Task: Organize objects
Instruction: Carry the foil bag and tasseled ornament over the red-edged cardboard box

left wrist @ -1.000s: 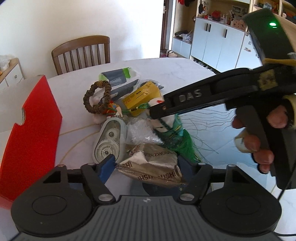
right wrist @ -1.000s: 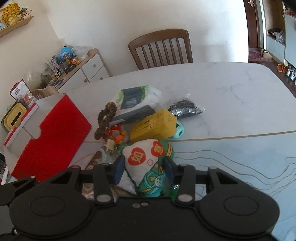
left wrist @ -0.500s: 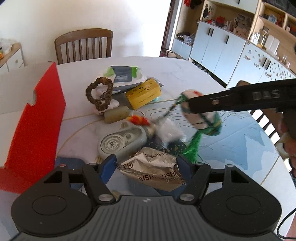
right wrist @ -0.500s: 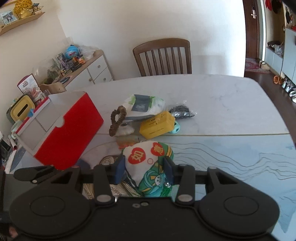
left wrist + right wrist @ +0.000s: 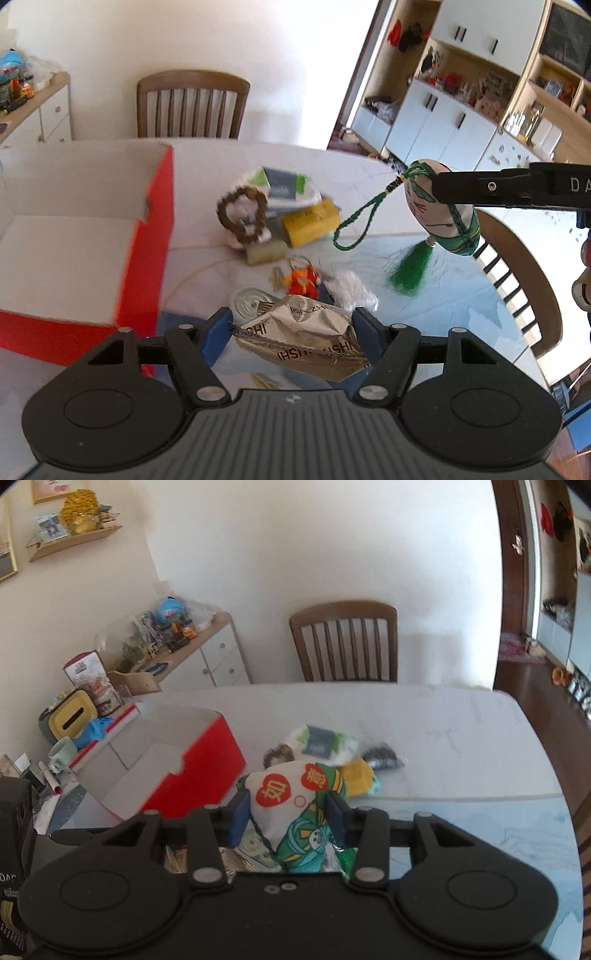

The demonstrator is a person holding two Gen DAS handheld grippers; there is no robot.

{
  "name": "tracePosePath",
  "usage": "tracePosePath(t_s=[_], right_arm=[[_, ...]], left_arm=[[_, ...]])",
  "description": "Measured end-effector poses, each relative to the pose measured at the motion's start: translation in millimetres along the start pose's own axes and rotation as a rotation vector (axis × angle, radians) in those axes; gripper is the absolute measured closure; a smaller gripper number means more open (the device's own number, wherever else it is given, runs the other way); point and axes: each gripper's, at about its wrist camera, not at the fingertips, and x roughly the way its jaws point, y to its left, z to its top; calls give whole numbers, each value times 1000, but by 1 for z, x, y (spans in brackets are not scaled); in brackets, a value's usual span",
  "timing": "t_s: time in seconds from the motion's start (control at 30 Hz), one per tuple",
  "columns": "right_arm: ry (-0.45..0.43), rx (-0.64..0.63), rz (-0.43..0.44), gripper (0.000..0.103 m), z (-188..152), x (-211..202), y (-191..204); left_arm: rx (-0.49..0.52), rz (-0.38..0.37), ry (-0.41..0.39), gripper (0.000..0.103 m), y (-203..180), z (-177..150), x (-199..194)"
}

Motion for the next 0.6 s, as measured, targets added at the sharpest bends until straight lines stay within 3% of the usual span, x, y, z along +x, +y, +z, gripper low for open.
tracePosePath(t_s=[0.3,0.6], right_arm=[[-30,-85,36,60,37,0,42],[-37,-177,89,60,66,26,102]], left_arm=[[-31,19,-94,32,38,38,-52],[-31,117,-155,32,96,72,-88]])
